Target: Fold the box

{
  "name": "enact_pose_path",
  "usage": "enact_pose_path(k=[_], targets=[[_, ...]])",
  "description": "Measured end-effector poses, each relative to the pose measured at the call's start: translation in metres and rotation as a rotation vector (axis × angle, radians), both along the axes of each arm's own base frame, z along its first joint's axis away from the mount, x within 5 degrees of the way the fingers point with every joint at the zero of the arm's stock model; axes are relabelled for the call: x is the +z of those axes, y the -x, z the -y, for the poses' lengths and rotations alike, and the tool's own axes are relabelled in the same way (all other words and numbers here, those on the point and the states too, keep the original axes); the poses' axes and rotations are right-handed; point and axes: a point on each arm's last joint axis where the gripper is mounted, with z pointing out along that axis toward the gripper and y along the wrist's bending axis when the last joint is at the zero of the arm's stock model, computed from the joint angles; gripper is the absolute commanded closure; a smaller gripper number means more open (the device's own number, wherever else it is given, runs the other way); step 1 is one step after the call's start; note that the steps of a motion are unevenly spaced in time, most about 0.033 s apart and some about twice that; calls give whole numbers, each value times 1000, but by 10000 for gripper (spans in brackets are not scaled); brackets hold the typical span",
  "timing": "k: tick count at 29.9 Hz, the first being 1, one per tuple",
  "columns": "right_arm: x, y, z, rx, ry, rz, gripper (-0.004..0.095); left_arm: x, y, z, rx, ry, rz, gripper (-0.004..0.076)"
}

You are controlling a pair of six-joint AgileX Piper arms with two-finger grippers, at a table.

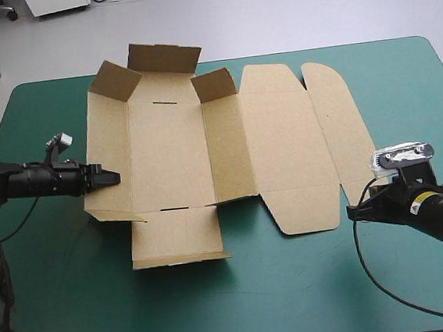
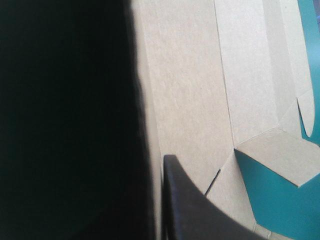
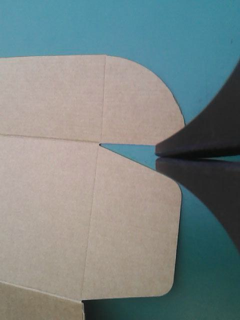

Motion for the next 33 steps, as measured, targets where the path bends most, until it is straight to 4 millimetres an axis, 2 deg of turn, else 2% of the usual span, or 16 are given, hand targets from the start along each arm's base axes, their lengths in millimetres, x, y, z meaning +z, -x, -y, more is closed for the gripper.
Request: enact_pose_path(k=[6, 9, 11, 15, 20, 24, 27, 33], targets=[[0, 0, 0, 0, 0, -1, 921, 54, -23, -4, -45, -182, 129, 734], [0, 0, 0, 0, 0, -1, 921, 80, -33, 9, -94, -274, 192, 734], [0, 0, 0, 0, 1, -3, 921, 89, -36, 26, -147, -332, 214, 734], [0, 0, 0, 0, 7, -5, 921, 90, -37, 68, -286, -424, 226, 734], [-1, 1, 1, 0, 21, -10, 921, 86, -27, 121, -476, -515, 230, 734], [-1, 1, 1, 0, 21, -10, 921, 90, -22, 146, -565, -630, 260, 734], [-1, 1, 1, 0, 21, -11, 921, 94, -23, 152, -569, -742, 287, 734], [-1, 1, 1, 0, 21, -11, 921, 110, -35, 143, -502, -904, 386, 734]])
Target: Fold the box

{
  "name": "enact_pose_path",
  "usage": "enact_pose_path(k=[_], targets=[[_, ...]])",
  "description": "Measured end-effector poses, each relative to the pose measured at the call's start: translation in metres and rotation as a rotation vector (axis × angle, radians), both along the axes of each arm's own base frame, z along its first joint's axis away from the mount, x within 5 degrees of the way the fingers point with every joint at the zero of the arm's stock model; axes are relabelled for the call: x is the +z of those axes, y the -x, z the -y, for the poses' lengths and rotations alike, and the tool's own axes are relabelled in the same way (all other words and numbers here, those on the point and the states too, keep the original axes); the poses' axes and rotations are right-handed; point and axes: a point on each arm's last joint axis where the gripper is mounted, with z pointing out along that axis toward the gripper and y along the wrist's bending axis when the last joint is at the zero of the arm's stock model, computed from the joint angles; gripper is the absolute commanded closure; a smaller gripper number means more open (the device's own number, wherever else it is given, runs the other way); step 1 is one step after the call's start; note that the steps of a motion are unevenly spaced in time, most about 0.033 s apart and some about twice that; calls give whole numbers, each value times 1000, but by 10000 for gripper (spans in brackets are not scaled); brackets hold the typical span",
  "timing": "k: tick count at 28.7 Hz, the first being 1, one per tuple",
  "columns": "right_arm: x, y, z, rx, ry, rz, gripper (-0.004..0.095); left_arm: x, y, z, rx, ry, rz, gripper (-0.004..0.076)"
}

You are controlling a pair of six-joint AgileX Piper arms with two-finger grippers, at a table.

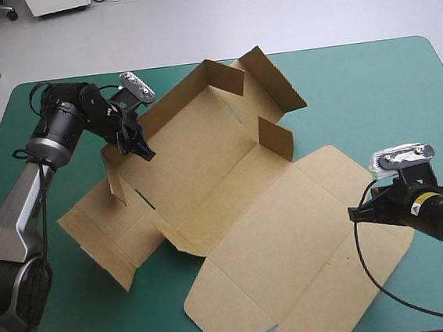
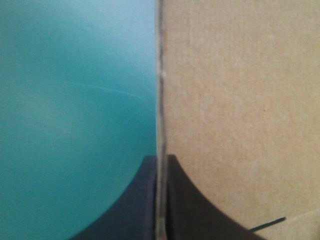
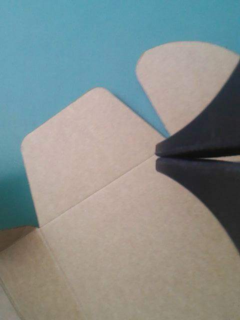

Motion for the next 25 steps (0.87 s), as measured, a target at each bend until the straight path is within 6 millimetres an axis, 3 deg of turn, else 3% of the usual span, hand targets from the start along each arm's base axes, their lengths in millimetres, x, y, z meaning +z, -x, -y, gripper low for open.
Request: enact_pose_path(k=[7, 12, 18, 25], targets=[[0, 0, 0, 0, 0, 0, 921, 6, -4, -3, 4, -45, 65, 734], [0, 0, -1, 0, -10, -2, 921, 6, 0, 15, -60, -59, 81, 734], [-1, 1, -1, 0, -16, -12, 921, 15, 17, 46, -164, -98, 114, 734], [-1, 1, -1, 0, -21, -17, 921, 43, 41, 50, -194, -97, 185, 734]])
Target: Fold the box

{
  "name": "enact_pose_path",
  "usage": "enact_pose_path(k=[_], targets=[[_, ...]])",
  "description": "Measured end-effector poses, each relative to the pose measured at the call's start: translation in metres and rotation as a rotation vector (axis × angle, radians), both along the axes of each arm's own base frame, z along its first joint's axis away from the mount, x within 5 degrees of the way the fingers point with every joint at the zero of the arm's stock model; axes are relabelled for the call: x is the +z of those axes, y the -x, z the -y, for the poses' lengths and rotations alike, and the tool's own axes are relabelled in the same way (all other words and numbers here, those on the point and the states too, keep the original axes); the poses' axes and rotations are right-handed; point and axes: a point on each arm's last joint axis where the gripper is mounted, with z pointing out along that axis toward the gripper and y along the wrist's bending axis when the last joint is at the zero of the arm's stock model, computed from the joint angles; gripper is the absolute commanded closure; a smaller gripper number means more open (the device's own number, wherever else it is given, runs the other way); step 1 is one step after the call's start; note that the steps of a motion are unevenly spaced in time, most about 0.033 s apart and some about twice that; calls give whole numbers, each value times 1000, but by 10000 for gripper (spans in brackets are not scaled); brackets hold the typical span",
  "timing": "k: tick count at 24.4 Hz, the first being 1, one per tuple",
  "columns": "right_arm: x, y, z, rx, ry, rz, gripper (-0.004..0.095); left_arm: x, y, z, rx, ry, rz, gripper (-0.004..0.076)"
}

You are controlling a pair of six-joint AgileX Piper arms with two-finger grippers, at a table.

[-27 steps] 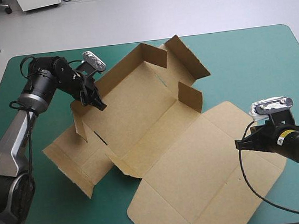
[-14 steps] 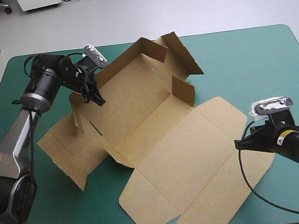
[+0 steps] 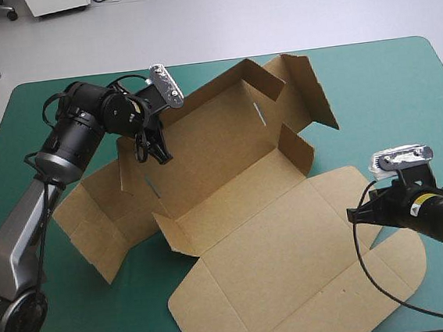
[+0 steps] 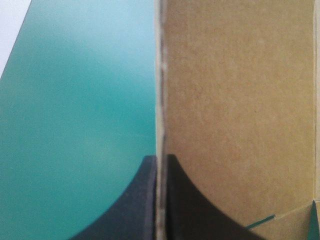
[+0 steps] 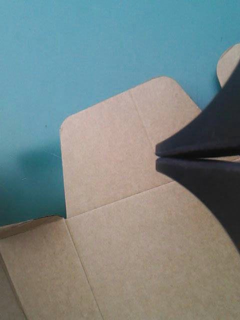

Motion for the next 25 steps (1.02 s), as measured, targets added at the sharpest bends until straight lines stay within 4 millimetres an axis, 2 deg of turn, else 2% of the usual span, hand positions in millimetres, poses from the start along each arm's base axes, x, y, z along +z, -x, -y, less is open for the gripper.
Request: enact_pose_path(k=[4, 6, 8, 15, 19, 25], targets=[[0, 0, -1, 1, -19, -7, 921, 1, 3, 2, 3, -12, 25, 734], [0, 1, -2, 3, -31, -9, 921, -6, 7, 12, -5, -63, 50, 734], [0, 1, -3, 4, -36, -10, 921, -19, 17, 32, -6, -137, 93, 734], [0, 1, -3, 6, -40, -8, 921, -35, 42, 61, -12, -257, 224, 734], [1, 1, -4, 9, -54, -7, 921, -38, 59, 64, -35, -269, 275, 734], [1, 1, -6, 20, -76, -11, 921, -42, 88, 55, -86, -289, 321, 734]])
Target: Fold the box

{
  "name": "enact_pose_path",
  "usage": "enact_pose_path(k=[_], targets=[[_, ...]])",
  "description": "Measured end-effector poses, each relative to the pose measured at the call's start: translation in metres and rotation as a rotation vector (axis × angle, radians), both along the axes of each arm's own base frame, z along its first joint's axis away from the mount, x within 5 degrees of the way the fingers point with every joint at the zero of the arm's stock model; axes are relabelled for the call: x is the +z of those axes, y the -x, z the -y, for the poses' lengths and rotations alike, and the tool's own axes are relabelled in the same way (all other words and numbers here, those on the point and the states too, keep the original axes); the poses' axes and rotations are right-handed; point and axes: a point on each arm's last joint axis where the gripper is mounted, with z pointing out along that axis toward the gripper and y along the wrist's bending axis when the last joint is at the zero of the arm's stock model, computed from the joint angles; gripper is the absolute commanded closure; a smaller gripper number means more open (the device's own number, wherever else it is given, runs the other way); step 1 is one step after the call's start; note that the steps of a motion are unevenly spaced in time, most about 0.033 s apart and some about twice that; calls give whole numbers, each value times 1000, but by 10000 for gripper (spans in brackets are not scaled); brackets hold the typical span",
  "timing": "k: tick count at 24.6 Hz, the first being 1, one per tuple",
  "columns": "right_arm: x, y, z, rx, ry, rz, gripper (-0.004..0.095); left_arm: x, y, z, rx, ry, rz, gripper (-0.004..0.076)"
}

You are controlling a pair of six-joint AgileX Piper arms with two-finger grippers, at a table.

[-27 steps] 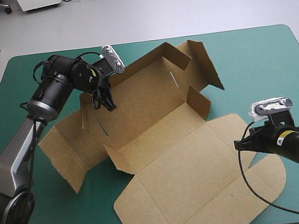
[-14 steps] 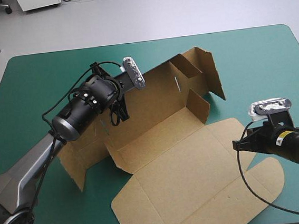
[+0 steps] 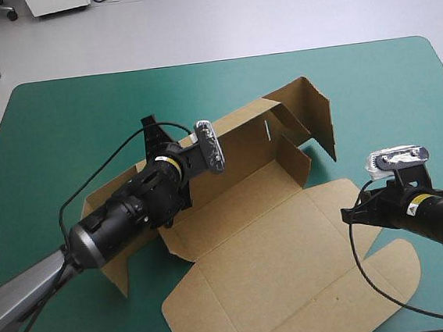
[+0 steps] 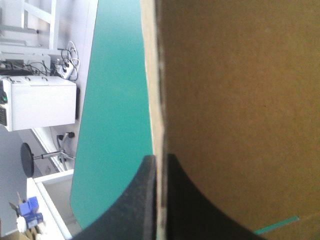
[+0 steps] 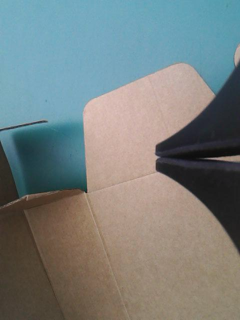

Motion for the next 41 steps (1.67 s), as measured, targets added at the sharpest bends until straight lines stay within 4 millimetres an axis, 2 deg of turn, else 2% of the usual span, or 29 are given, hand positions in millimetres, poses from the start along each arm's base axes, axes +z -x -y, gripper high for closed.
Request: enact_pose_path(k=[4, 7, 12, 17, 25, 27, 30, 33, 41], targets=[[1, 0, 0, 1, -1, -4, 921, -4, 21, -6, -70, -38, 46, 734], [5, 0, 0, 2, -2, 1, 921, -11, 27, -14, -94, -82, 87, 734], [16, 0, 0, 3, -9, 29, 921, -14, 29, -21, -104, -112, 153, 734], [17, 1, 0, 5, -6, 19, 921, -12, 22, -20, -131, -78, 217, 734], [20, 0, -2, 19, -10, 18, 927, -18, 25, -19, -106, -10, 148, 734], [32, -7, -5, 26, -26, 23, 927, -19, 25, -19, -102, 4, 132, 734], [61, -27, -11, 40, -40, 39, 927, -26, 28, -19, -132, -26, 124, 734], [76, -38, -15, 47, -50, 39, 927, -30, 33, -18, -162, -53, 132, 734], [93, -64, -24, 62, -68, 12, 927, -32, 37, -17, -173, -70, 135, 734]])
